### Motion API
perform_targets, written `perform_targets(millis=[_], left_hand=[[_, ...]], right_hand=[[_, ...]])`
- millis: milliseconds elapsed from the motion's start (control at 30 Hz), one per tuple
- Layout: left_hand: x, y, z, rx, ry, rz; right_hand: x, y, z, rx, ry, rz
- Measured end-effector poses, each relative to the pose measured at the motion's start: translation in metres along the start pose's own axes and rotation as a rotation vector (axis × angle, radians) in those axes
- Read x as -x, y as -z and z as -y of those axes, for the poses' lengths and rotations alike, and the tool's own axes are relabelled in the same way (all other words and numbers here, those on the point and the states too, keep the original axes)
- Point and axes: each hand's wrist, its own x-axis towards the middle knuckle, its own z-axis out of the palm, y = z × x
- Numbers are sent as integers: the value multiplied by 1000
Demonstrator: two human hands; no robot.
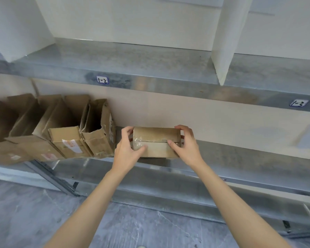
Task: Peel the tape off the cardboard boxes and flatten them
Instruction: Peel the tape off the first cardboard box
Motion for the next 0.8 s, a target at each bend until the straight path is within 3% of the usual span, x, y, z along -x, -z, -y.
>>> perform_targets(millis=[400,800], left_hand=[[-53,20,30,-92,24,148],[-70,-11,24,-30,-28,233]], right_hand=[[-27,-39,24,65,-122,130],[-32,-17,9,84,-236,71]])
